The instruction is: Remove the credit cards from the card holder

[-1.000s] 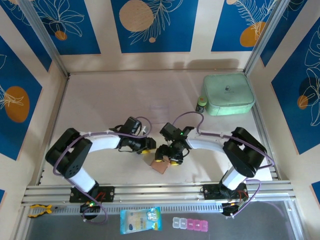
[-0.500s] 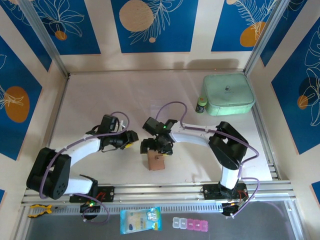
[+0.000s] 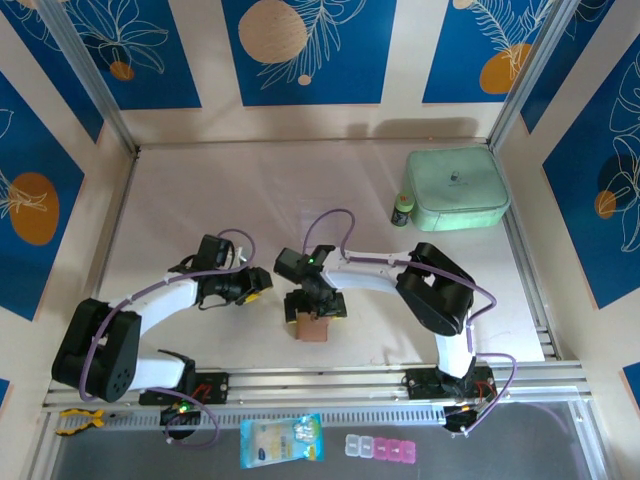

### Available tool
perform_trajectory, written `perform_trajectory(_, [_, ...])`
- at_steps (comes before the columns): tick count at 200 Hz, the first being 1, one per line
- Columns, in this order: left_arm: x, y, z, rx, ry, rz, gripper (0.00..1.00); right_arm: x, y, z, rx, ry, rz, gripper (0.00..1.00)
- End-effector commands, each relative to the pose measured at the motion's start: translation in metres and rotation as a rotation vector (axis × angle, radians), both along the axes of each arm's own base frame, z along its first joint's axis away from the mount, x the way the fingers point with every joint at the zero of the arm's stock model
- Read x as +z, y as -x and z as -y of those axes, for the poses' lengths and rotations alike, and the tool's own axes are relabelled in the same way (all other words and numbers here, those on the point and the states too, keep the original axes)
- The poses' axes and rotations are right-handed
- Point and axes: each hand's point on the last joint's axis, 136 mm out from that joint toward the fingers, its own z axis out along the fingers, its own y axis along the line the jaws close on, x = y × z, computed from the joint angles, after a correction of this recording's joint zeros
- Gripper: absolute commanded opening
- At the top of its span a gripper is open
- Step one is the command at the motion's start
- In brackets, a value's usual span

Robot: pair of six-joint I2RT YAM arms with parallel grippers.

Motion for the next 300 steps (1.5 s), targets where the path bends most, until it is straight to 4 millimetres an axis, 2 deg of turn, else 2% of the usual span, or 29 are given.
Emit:
perform_trajectory(1, [-0.002, 0.004, -0.001, -0.007, 0.015, -0.01, 0.5, -0.003, 0.006, 0.002, 0.0, -0.007, -0.046, 0.92])
perform_trajectory(51, [0.001, 0.001, -0.001, 0.001, 0.021, -0.005, 0.51, 0.001, 0.0, 0.0, 0.002, -0.037, -0.041, 0.77])
perform_trajectory(79, [0.003, 0.001, -0.001, 0.006, 0.02, -0.004, 0.51, 0.004, -0.011, 0.001, 0.009, -0.05, -0.032, 0.76])
perform_trajectory(127, [0.006, -0.001, -0.002, 0.024, 0.02, -0.004, 0.52, 0.015, -0.048, 0.011, 0.028, -0.064, 0.001, 0.75])
perform_trajectory(176, [0.012, -0.007, -0.001, 0.05, 0.023, 0.005, 0.52, 0.015, -0.084, 0.02, 0.046, -0.083, 0.0, 0.75])
perform_trajectory(247, [0.013, -0.003, 0.004, 0.053, 0.029, 0.004, 0.53, 0.002, -0.086, 0.017, 0.089, -0.095, -0.042, 0.78])
perform_trajectory(273, [0.015, -0.003, 0.01, 0.042, 0.032, 0.011, 0.53, 0.012, -0.089, 0.018, 0.078, -0.107, -0.012, 0.82])
perform_trajectory(300, [0.019, -0.005, 0.022, 0.02, 0.043, 0.022, 0.53, 0.033, -0.09, 0.02, 0.068, -0.13, 0.028, 0.84])
